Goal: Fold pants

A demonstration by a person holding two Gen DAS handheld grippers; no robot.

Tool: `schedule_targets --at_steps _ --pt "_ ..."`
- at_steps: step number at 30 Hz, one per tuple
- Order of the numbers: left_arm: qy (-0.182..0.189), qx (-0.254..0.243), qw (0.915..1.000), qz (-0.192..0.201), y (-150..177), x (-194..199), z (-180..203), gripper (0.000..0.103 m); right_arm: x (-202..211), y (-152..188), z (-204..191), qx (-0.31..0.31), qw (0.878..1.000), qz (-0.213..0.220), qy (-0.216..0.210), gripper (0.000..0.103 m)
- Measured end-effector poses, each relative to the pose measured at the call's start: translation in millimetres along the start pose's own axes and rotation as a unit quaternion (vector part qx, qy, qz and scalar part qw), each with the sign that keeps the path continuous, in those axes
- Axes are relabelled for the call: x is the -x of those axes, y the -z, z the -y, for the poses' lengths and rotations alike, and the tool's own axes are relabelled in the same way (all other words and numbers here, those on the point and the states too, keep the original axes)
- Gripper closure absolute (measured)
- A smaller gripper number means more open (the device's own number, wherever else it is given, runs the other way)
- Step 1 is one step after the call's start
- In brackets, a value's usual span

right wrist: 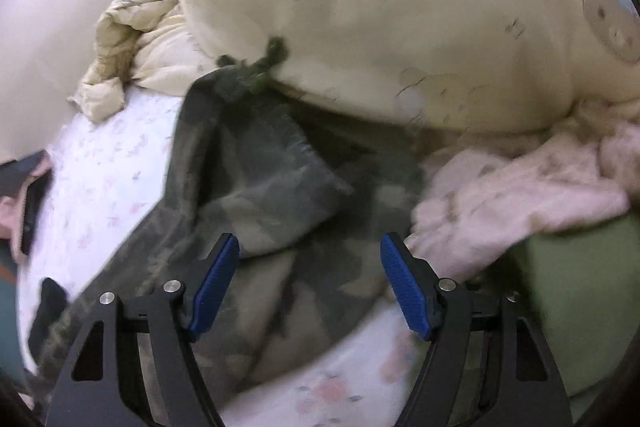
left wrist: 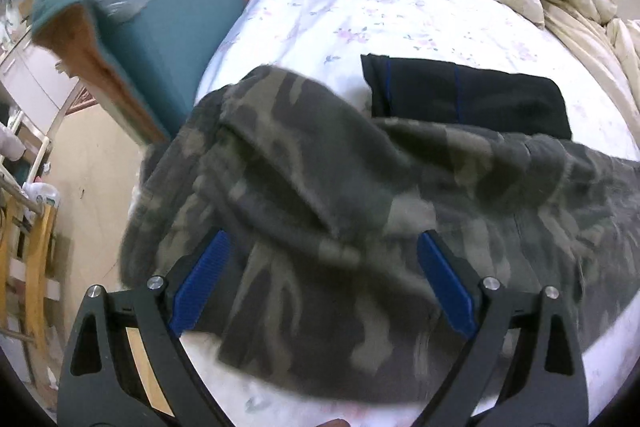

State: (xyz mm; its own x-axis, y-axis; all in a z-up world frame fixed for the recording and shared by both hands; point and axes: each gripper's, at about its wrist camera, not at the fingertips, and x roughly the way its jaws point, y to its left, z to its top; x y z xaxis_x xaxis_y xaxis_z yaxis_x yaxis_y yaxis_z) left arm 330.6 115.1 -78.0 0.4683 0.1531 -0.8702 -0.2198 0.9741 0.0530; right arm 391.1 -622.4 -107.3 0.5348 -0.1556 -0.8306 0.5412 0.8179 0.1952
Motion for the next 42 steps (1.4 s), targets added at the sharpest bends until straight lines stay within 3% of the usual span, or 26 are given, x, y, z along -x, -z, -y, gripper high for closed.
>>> schedule_targets --at_steps 3,6,9,11,13,14,16,20,21,24,26,28,29,34,35,38,42 --pt "-0.008 -0.004 1.0 0.0 10 24 -15 0.009 -19 -4 -7 0.043 0.998 -0.043 0.011 0.039" --pt "-0.016 0.02 0.9996 -0.008 20 40 -35 0.009 -37 -10 -17 0.072 0.996 -0.049 0.022 0.04" --pt "-0.013 0.048 0.9986 -0.017 23 36 -47 0.009 -66 -13 -26 0.079 0.993 -0.085 0.012 0.04" --pt "-0.008 0.061 0.9979 -0.021 23 32 -50 0.009 -79 -10 -30 0.091 0.991 -0.101 0.008 0.046" --pt "-0.014 0.056 0.9983 -0.011 18 26 -49 0.009 -76 -9 -35 0.102 0.99 -0.094 0.005 0.067" --pt "-0.018 0.051 0.9985 -0.005 17 24 -49 0.009 -68 -9 -39 0.11 0.99 -0.083 -0.003 0.095" --pt "-0.028 0.041 0.9988 0.002 16 21 -50 0.009 -46 -13 -43 0.116 0.992 -0.055 -0.006 0.099" --pt "-0.029 0.052 0.9982 -0.009 13 12 -57 0.009 21 -32 -30 0.039 0.998 0.014 -0.038 0.101" --pt "-0.022 0.06 0.9979 -0.015 13 11 -59 0.009 32 -35 -26 0.025 0.999 0.024 -0.022 0.101" --pt "-0.014 0.063 0.9977 -0.02 15 12 -60 0.009 29 -32 -18 0.024 0.996 0.006 0.084 0.101" --pt "-0.013 0.055 0.9983 -0.016 16 15 -59 0.009 -6 -23 -11 0.034 0.99 -0.056 0.125 0.101" --pt "-0.019 0.047 0.9986 -0.015 19 17 -58 0.009 -32 -12 -1 0.027 0.983 -0.112 0.144 0.099" --pt "-0.021 0.046 0.9985 -0.019 20 16 -58 0.009 -36 -9 0 0.029 0.981 -0.12 0.147 0.098" --pt "-0.012 0.059 0.9975 -0.038 22 9 -63 0.009 13 -4 -22 0.052 0.985 -0.052 0.154 0.09" --pt "-0.007 0.066 0.9971 -0.038 21 8 -65 0.009 26 -1 -30 0.056 0.987 -0.035 0.148 0.081" --pt "-0.008 0.097 0.9944 -0.041 21 6 -75 0.009 67 21 -36 0.023 0.993 0.021 0.111 0.028" --pt "0.004 0.14 0.9886 -0.054 29 8 -87 0.009 75 71 -29 -0.009 1.0 -0.009 -0.002 0.024"
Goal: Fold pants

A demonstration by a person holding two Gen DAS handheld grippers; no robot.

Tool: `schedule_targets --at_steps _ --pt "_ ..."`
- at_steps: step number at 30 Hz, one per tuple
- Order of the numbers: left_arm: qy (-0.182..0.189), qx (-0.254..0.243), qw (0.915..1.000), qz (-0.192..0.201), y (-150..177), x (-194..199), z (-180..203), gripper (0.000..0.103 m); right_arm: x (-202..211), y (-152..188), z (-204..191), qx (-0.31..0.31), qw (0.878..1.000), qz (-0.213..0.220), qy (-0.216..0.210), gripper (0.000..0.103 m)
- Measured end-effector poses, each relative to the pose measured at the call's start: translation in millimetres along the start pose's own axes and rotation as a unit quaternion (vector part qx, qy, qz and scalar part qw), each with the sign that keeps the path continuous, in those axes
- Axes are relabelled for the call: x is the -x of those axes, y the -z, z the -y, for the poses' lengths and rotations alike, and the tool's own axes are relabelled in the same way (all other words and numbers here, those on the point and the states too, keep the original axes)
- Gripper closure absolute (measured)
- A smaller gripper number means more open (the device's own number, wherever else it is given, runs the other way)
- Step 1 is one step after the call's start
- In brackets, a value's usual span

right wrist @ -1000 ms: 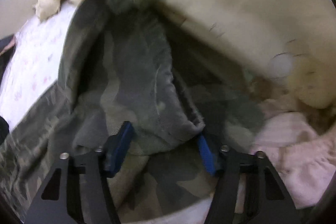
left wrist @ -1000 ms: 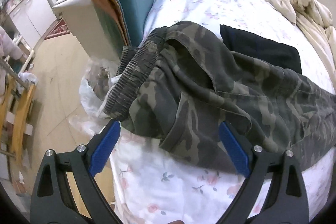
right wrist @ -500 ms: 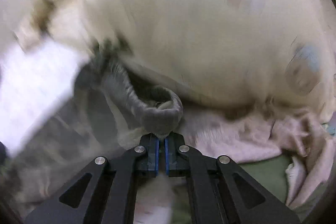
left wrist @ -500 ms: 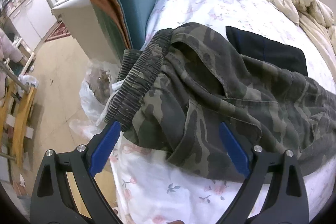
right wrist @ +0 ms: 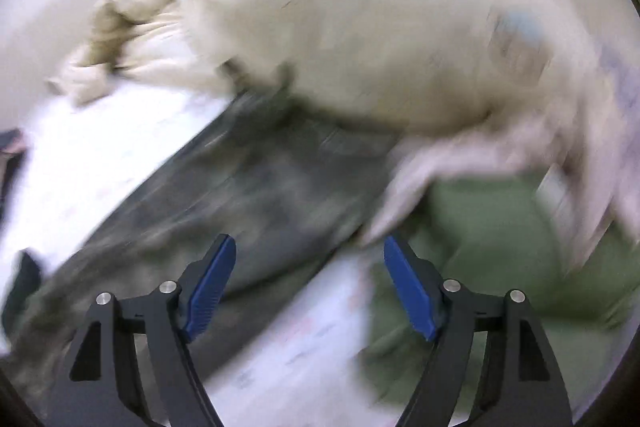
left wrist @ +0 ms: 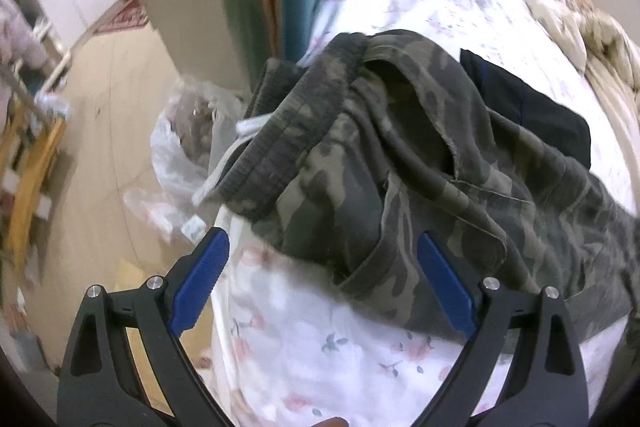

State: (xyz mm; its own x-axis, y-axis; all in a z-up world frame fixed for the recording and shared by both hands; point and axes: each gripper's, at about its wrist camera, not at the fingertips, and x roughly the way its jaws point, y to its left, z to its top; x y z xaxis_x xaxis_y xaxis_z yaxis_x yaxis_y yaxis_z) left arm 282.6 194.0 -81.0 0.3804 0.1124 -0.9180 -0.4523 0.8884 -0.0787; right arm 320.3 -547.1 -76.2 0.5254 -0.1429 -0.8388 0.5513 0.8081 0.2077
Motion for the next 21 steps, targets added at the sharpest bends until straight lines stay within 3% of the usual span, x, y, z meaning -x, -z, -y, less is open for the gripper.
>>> schedule_targets --at_steps 4,8,12,16,21 --pt "0.006 0.029 0.9993 -0.024 16 -10 -12 0.009 -17 42 14 -0.038 0.994 -0.083 -0.058 0.024" --pt "0.015 0.024 0.9985 -0.046 36 -25 -3 0.009 -21 71 27 -0.147 0.973 -0.141 -0.112 0.024" --pt "0.053 0.112 0.9913 -0.044 38 -45 -3 0.009 -23 70 25 -0.115 0.979 -0.124 -0.117 0.024" --pt "0.069 0.184 0.9803 -0.015 29 -69 -11 0.009 -57 61 49 -0.167 0.965 -0.117 -0.166 0.024" --pt "0.089 0.236 0.9673 0.026 7 -80 -27 0.009 -74 37 52 -0.155 0.966 -0.084 -0.19 0.025"
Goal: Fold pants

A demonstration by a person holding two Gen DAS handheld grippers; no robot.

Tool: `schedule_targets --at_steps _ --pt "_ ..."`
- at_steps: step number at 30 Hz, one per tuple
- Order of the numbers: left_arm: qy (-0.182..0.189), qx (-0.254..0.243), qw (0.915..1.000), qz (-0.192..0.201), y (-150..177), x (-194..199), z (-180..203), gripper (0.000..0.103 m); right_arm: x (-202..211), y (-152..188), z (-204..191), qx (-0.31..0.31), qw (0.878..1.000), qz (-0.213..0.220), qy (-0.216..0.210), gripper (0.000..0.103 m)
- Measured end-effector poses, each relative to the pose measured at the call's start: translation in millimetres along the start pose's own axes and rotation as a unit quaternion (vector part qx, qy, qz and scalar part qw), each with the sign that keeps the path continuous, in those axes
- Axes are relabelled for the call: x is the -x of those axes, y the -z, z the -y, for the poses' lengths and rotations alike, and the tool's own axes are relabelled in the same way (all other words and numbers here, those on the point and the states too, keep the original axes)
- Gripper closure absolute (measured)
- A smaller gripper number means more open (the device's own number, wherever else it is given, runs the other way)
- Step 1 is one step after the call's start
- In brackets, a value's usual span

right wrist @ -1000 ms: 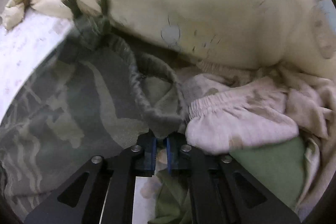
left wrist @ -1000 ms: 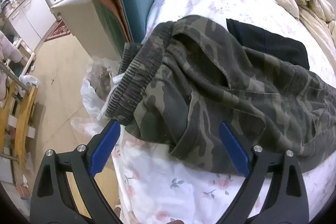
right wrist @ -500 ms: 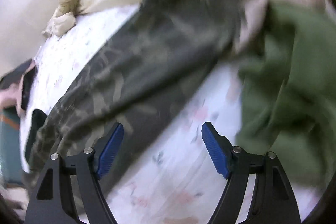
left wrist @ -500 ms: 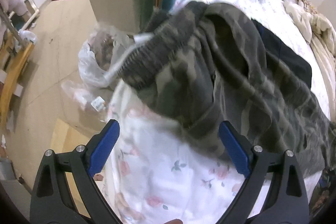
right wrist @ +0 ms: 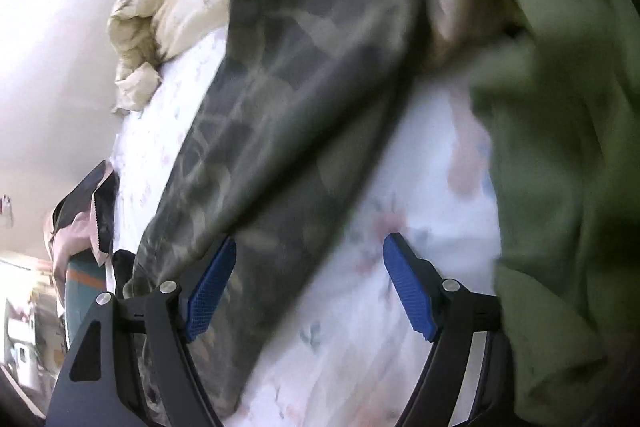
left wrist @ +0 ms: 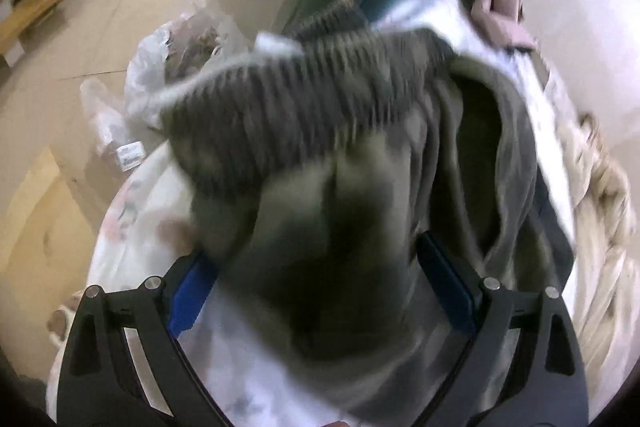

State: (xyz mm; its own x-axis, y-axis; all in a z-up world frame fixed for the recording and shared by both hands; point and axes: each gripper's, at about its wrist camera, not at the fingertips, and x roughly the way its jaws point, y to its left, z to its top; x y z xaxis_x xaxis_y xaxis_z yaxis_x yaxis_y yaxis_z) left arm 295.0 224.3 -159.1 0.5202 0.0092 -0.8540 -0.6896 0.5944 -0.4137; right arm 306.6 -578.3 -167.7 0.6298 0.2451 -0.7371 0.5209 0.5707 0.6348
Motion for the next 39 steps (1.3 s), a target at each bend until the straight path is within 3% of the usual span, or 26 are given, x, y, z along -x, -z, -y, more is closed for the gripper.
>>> schedule_targets --at_steps 1,4,6,7,9,11,13,14,20,24,28,32,39 --pt "0.0 0.001 1.0 0.005 -6 -1 -3 0.01 -4 -5 0 -0.003 1.0 0.004 -0.008 0.026" --pt "0.007 0.015 0.9997 0.02 -15 -2 -12 0.024 -17 -18 -6 0.009 1.0 0.013 -0.014 0.029" --pt "-0.002 0.002 0.9997 0.022 -17 -5 -11 0.05 -26 -25 -12 0.018 0.999 0.017 -0.022 0.031" --pt "-0.015 -0.021 0.9994 0.024 -15 -5 -4 0.055 -30 -29 -16 0.028 0.999 0.019 -0.019 0.031" --pt "-0.014 -0.054 0.9978 0.035 -12 0 5 0.084 -38 -35 -20 0.033 0.999 0.027 -0.023 0.034" --pt "-0.032 -0.099 0.9935 0.047 -7 12 21 0.091 -45 -40 -23 0.036 0.999 0.034 -0.015 0.045" --pt "-0.039 -0.13 0.9885 0.066 -3 30 35 0.093 -50 -43 -25 0.042 0.999 0.026 -0.011 0.082" --pt "-0.039 -0.139 0.9869 0.072 -4 38 39 0.093 -49 -45 -27 0.037 0.999 0.019 -0.016 0.093" --pt "-0.022 -0.168 0.9805 0.099 -9 93 54 0.093 -11 -40 -53 0.069 0.995 0.063 -0.034 0.095" --pt "-0.005 -0.176 0.9787 0.106 -7 131 50 0.093 7 -28 -57 0.071 0.995 0.062 -0.026 0.095" --pt "-0.012 -0.161 0.9793 0.123 -16 164 26 0.094 11 -8 -61 0.104 0.994 0.035 0.004 0.095" --pt "-0.022 -0.132 0.9856 0.103 -30 185 -11 0.094 22 25 -67 0.113 0.993 0.01 0.016 0.095" --pt "-0.033 -0.105 0.9898 0.091 -51 228 -86 0.094 50 109 -50 0.069 0.994 -0.067 0.06 0.096"
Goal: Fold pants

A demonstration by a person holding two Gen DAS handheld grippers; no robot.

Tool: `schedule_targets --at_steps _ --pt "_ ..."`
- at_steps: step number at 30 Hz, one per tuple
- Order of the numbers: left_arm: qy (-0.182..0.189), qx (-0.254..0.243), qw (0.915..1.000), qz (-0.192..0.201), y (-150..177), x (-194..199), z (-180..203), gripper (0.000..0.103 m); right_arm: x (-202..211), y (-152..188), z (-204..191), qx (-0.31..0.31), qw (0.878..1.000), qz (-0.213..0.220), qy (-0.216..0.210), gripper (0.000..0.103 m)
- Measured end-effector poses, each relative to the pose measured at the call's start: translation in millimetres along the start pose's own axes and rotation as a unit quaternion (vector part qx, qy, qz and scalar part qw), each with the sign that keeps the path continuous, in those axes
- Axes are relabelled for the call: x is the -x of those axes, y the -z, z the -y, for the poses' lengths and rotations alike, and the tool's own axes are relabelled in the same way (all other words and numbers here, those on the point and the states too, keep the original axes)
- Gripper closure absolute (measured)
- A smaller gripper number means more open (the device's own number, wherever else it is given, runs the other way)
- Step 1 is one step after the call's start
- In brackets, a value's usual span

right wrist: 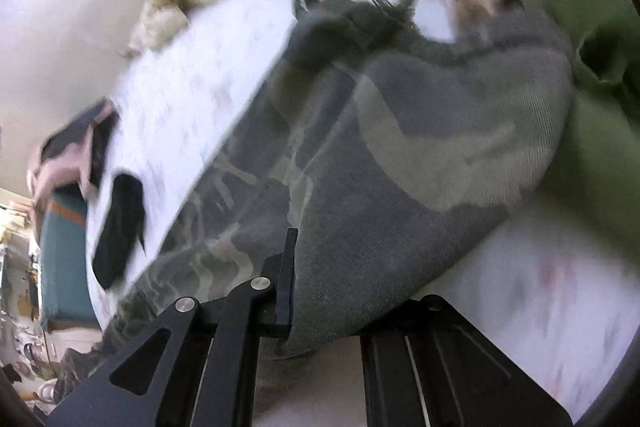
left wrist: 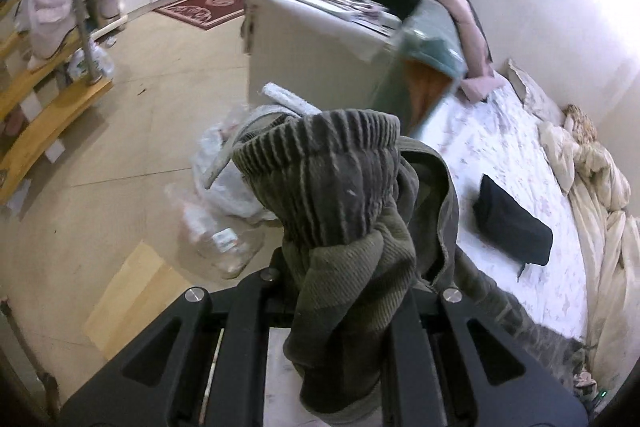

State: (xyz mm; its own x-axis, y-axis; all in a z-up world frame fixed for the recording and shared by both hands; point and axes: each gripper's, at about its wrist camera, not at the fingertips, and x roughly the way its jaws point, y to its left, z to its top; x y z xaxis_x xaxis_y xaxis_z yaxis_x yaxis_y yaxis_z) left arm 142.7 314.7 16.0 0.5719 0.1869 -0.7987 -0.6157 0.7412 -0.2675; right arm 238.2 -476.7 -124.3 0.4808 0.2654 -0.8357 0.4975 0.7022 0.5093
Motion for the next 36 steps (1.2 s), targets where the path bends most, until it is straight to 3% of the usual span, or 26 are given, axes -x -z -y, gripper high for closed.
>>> schedule_targets --at_steps 4,7,9,14,17,19,20,25,27,31,35,36 --pt "-0.002 -0.006 0.9999 -0.015 0 5 -30 0.094 12 51 14 -0.023 0.999 -0.026 0.032 0.095" --pt "-0.015 -0.02 0.9989 -0.039 6 -8 -40 0.093 5 58 15 -0.012 0.997 -0.05 0.061 0.091" --pt "-0.017 -0.01 0.9982 -0.056 8 -14 -47 0.093 10 52 14 -0.012 0.996 -0.045 0.08 0.08" --pt "-0.017 0.009 0.9973 -0.072 10 -19 -54 0.093 50 31 13 0.01 0.988 0.002 0.154 0.062" --pt "-0.016 0.014 0.9973 -0.071 9 -18 -53 0.093 94 21 8 0.017 0.974 0.075 0.213 0.058" --pt "-0.016 0.022 0.997 -0.073 10 -18 -55 0.093 118 14 2 0.037 0.971 0.115 0.207 0.055" --pt "-0.015 0.028 0.9967 -0.075 10 -18 -55 0.093 118 7 -7 0.061 0.974 0.11 0.187 0.055" --pt "-0.026 0.035 0.9963 -0.075 9 -21 -50 0.093 89 -29 -30 0.129 0.98 0.066 0.133 0.052" --pt "-0.034 0.027 0.9966 -0.071 10 -21 -46 0.093 57 -45 -38 0.164 0.974 0.042 0.154 0.051" --pt "-0.054 -0.007 0.9968 -0.059 12 -22 -33 0.093 15 -55 -51 0.218 0.961 0.045 0.165 0.051" --pt "-0.071 -0.03 0.9955 -0.054 12 -27 -25 0.093 -13 -61 -61 0.286 0.935 0.07 0.199 0.051" --pt "-0.075 -0.032 0.9952 -0.055 12 -29 -24 0.093 -20 -61 -61 0.302 0.932 0.065 0.189 0.055"
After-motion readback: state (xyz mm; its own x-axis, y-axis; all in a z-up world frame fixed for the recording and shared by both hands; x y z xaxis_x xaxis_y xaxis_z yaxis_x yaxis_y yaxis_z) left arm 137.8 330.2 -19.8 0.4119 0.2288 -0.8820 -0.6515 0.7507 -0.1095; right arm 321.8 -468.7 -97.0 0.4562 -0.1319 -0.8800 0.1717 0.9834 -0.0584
